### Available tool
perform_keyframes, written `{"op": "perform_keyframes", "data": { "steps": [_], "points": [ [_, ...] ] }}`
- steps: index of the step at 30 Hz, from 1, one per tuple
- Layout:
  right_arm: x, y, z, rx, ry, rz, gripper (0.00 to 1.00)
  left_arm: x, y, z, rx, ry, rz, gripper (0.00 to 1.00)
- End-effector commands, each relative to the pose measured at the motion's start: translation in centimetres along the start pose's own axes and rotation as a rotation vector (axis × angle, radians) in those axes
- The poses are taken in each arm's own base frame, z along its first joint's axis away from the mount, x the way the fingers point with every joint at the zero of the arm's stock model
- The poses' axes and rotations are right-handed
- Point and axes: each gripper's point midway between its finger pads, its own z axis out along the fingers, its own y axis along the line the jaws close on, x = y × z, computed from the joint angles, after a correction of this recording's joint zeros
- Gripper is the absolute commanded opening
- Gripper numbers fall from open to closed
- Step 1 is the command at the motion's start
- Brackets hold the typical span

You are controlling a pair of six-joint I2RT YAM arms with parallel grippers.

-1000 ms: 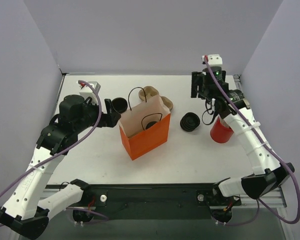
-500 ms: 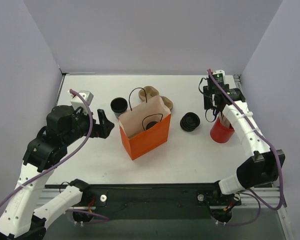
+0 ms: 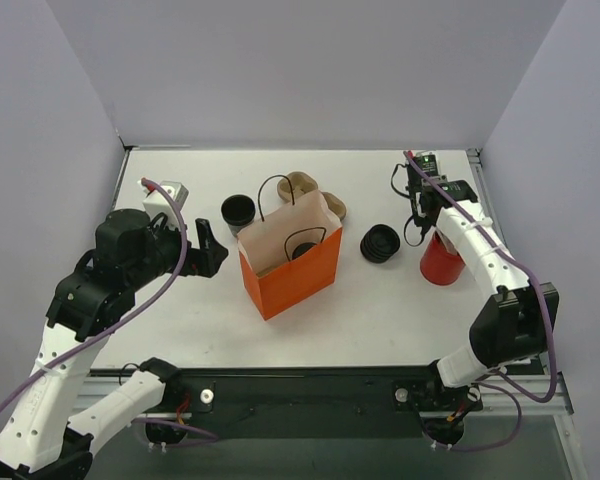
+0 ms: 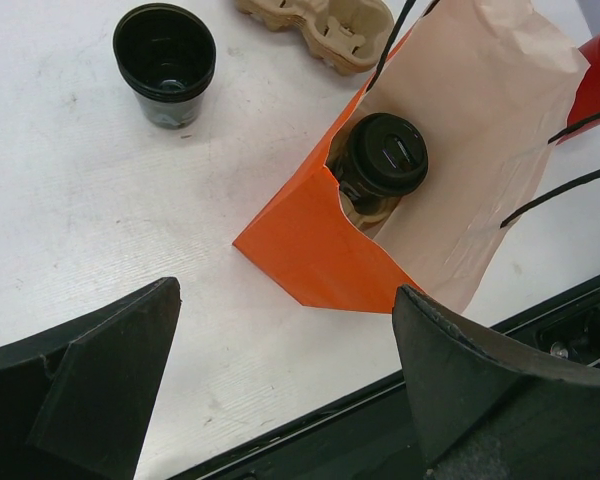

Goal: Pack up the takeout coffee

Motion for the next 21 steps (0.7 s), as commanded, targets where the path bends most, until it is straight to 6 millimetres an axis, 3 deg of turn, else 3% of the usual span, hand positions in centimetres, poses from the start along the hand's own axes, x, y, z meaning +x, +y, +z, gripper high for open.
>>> {"op": "perform_keyframes", "data": {
  "steps": [1, 7, 13, 16, 21],
  "points": [
    [0.5, -1.5, 0.1, 0.071, 0.004, -0.046, 0.14, -1.6, -0.5, -0.9, 0.009, -0.051, -0.007, 0.97],
    [-0.5, -2.5, -1.8, 0.078, -0.045, -0.045, 0.06, -2.0, -0.7, -0.8, 0.018, -0.061, -0.011, 0.97],
    [-1.2, -3.7, -5.6, 0.08, -0.1, -0.031, 0.04, -2.3, -0.8, -0.7, 0.025, -0.072, -0.007, 0.97],
    [-1.9, -4.1, -8.5, 0.073, -0.153, -0.032, 0.03, -2.5, -0.9, -0.7, 0.03, -0.078, -0.003, 0.97],
    [-4.5, -4.1, -15.1, 0.012, -0.306, 0.004, 0.02, -2.7, -0.9, -0.6, 0.028, -0.082, 0.003, 0.97]
  ]
}}
